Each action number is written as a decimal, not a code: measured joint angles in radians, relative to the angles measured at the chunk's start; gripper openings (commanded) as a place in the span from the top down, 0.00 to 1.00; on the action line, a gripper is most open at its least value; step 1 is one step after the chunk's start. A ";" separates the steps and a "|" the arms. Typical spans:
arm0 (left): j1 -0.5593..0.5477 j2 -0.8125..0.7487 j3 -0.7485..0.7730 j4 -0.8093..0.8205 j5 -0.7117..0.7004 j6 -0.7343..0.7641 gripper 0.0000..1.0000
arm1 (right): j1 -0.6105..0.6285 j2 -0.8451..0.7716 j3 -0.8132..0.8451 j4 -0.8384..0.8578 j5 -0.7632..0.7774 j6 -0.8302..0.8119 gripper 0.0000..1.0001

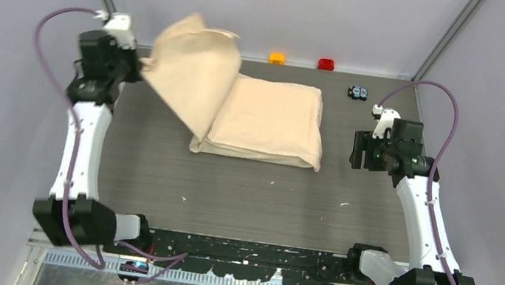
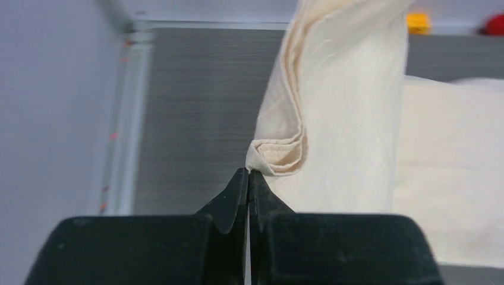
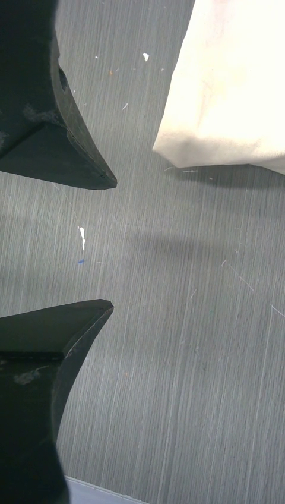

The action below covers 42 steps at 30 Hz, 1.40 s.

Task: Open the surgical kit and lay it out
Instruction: Open the surgical kit at the center of the board.

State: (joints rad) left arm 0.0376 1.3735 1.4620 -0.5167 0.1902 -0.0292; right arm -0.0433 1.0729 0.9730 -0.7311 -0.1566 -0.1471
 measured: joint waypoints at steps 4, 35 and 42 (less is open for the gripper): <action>0.243 -0.227 -0.169 0.027 -0.051 0.078 0.16 | 0.000 0.003 0.008 -0.005 -0.010 0.000 0.27; 0.408 -0.615 -0.561 -0.079 0.124 0.163 0.00 | 1.017 1.037 0.869 0.131 0.195 -0.132 0.27; 0.408 -0.664 -0.561 -0.095 0.167 0.142 0.00 | 1.017 1.168 0.997 0.100 0.237 -0.134 0.47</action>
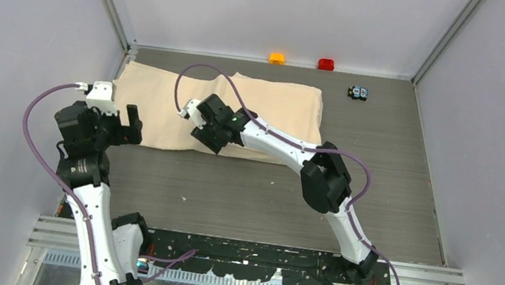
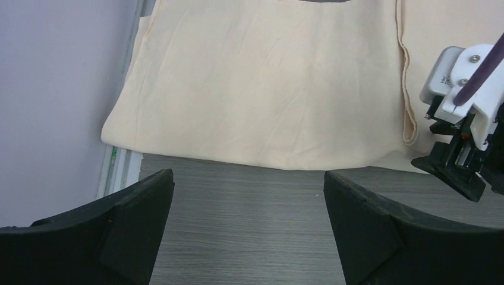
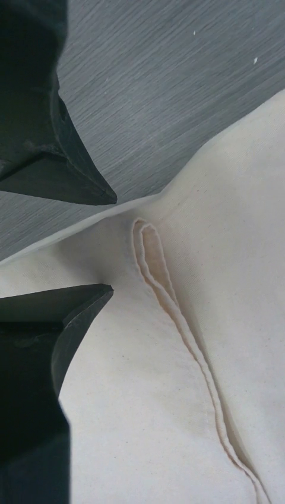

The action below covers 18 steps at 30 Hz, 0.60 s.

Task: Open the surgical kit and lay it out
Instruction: Open the surgical kit at the center of the board.

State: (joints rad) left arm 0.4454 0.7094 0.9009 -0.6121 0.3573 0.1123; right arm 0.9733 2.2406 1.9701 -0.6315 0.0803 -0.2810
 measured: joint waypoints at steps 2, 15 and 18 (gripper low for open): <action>0.000 -0.010 -0.004 0.001 0.010 -0.008 0.00 | -0.001 0.005 0.002 -0.007 0.008 -0.002 0.54; 0.000 0.013 -0.037 0.002 0.029 -0.058 0.00 | -0.004 0.004 0.005 -0.023 0.014 -0.020 0.80; 0.000 0.013 -0.037 0.002 0.029 -0.061 0.00 | -0.004 0.000 0.005 -0.024 0.010 -0.027 0.81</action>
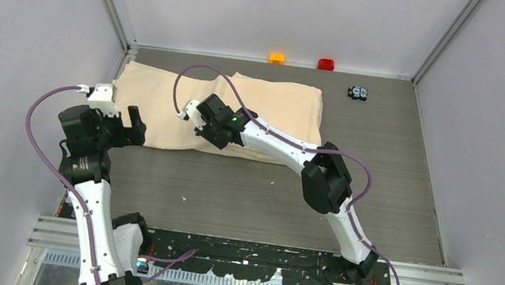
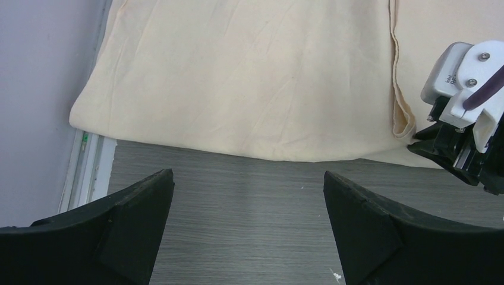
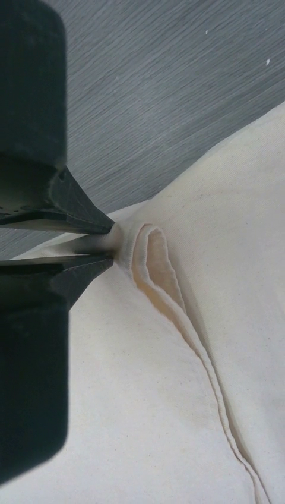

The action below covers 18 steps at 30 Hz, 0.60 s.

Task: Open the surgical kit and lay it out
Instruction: Open the surgical kit at the center of the board.

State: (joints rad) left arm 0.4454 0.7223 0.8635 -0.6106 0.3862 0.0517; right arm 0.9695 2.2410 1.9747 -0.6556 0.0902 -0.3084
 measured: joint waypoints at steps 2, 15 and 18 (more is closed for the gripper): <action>0.000 0.000 -0.002 0.000 0.000 0.000 0.00 | 0.000 -0.005 0.000 -0.003 -0.005 0.000 0.83; 0.000 0.014 -0.003 0.001 0.004 -0.018 0.00 | -0.014 -0.043 -0.005 -0.024 -0.039 0.019 0.98; 0.000 0.014 -0.003 0.001 0.004 -0.018 0.00 | -0.021 -0.043 -0.005 -0.025 -0.039 0.027 0.99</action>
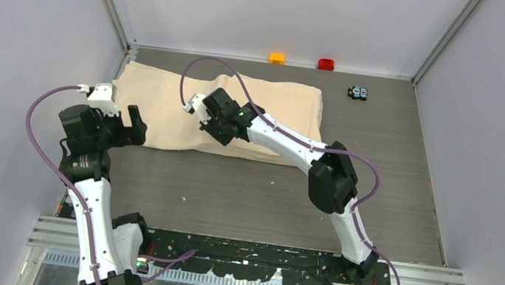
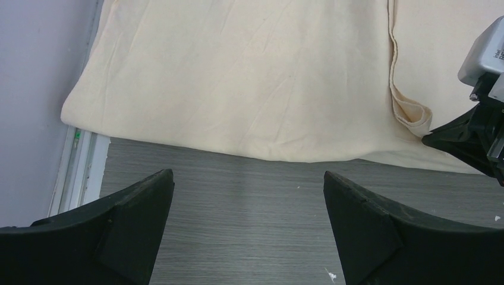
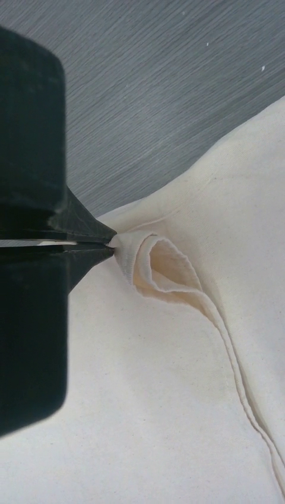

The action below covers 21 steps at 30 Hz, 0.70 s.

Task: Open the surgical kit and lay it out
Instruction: Open the surgical kit at the center of the board.

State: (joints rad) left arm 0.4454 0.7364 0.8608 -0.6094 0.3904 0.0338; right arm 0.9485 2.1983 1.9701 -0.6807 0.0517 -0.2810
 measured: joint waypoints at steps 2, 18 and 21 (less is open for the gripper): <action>0.000 0.000 0.000 0.004 0.003 0.001 0.00 | -0.010 -0.004 0.000 -0.001 0.003 0.011 1.00; 0.000 0.132 0.051 0.061 0.109 0.048 0.00 | -0.885 -1.058 -0.745 0.192 0.130 0.096 0.54; 0.000 0.137 0.051 0.086 0.126 0.048 0.00 | -1.068 -1.189 -0.903 0.210 0.142 0.057 0.27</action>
State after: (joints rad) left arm 0.4454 0.8730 0.9123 -0.5236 0.5159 0.0818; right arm -0.1196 1.0092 1.0672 -0.4709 0.1932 -0.2241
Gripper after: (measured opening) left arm 0.996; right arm 0.532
